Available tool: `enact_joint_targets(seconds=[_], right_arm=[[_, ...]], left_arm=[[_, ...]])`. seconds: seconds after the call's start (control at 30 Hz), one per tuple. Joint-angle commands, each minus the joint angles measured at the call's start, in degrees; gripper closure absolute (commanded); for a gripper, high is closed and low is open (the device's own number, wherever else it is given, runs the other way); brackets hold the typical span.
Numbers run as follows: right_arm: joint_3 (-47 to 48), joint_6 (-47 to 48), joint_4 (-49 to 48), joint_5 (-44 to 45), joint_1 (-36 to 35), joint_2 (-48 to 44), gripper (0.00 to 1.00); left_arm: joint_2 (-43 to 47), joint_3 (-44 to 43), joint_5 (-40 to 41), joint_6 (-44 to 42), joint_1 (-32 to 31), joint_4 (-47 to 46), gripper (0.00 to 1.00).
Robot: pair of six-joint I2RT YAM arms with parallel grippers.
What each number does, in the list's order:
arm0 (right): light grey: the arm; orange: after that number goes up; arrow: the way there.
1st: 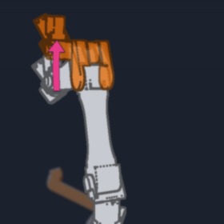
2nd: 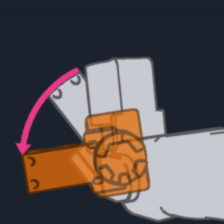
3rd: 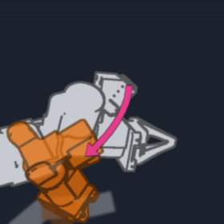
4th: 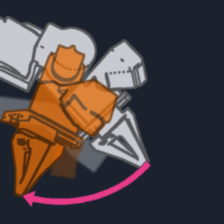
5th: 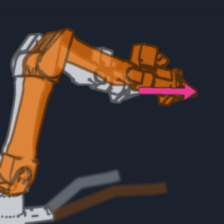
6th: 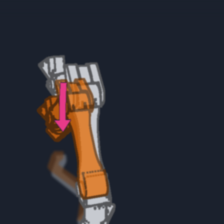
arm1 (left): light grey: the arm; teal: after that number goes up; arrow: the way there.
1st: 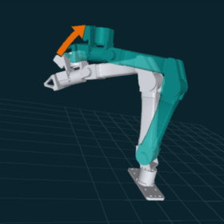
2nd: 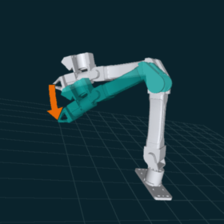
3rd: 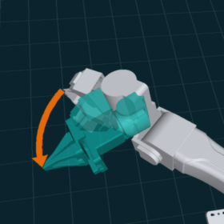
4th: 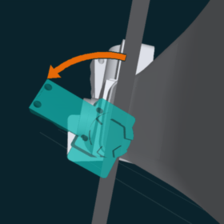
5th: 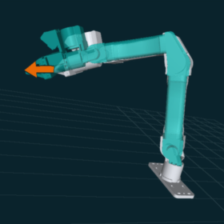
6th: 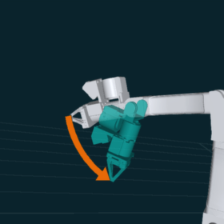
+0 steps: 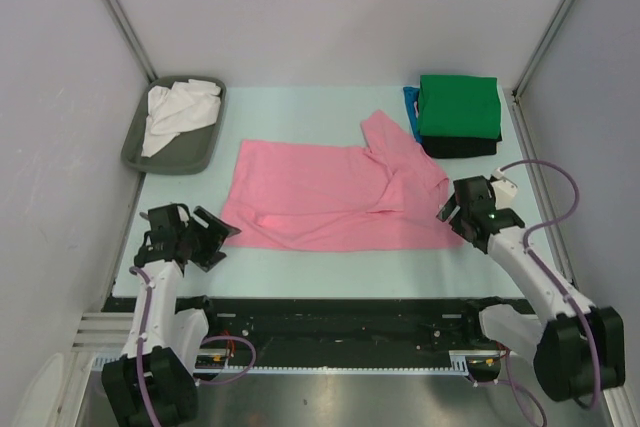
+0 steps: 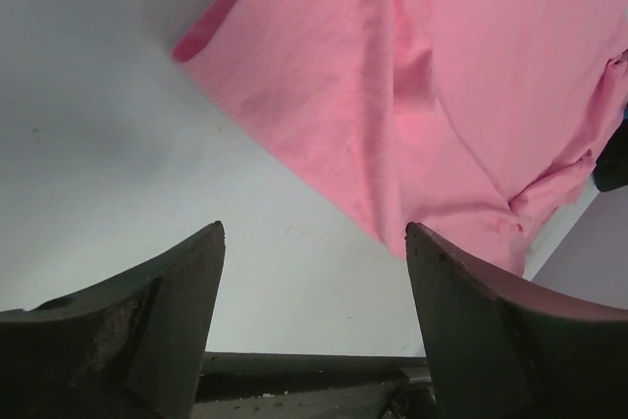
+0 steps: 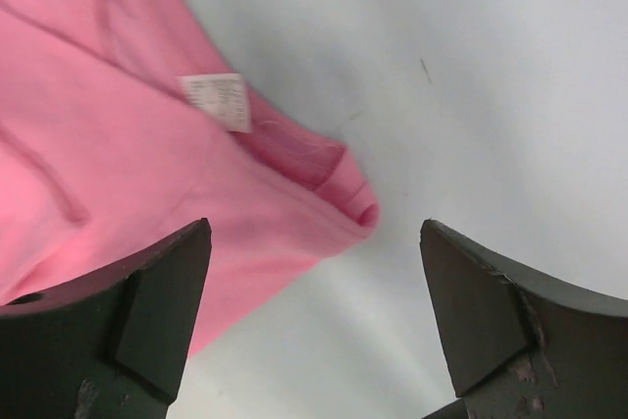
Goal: Fold and stack the t-shirts
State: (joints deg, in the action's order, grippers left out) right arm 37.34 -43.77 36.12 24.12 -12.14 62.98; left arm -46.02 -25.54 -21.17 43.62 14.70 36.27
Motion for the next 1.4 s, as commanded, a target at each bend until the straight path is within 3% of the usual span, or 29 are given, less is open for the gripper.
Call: enact_joint_targets(seconds=[0.0,0.13,0.3,0.77,0.83,0.87,0.9,0.97,1.13,1.37], right_arm=[[2.38,-0.97,0.61,-1.88,-1.22,-10.06,0.08],[3.61,-1.14,1.41,-6.44,-2.88,-17.09,0.09],[4.76,-2.2,2.02,-9.79,-4.29,-23.51,0.09],[5.81,-0.88,5.28,-10.94,-6.32,-25.36,0.09],[5.81,-0.97,5.19,-11.02,-6.4,-25.28,0.09],[5.72,-1.05,5.28,-11.02,-6.4,-25.28,0.09],[5.72,-1.14,5.28,-11.11,-6.49,-25.28,0.09],[5.72,-1.49,5.45,-11.29,-6.75,-24.93,0.09],[5.64,-3.42,7.38,-11.99,-7.1,-22.82,0.09],[-2.43,-9.66,5.47,-12.34,-5.35,-18.77,0.14]], left_arm=[[1.72,1.45,3.76,4.46,-0.81,0.21,0.23],[1.29,3.3,7.45,8.23,-0.81,-1.72,0.37],[-5.63,3.39,11.58,9.91,-0.9,-3.92,0.38],[-21.99,1.11,17.3,14.83,-0.9,-13.94,0.38],[-23.41,1.54,17.21,14.83,-0.99,-15.7,0.53],[-24.98,1.81,17.21,14.74,-0.99,-16.4,0.63],[-25.78,2.33,16.87,14.57,-0.99,-17.89,0.84],[-28.06,2.69,16.51,14.57,-0.9,-19.21,1.0],[-31.32,3.22,14.14,13.78,-0.99,-22.73,1.0],[-25.53,1.81,13.43,13.43,-0.81,-21.25,1.0]])
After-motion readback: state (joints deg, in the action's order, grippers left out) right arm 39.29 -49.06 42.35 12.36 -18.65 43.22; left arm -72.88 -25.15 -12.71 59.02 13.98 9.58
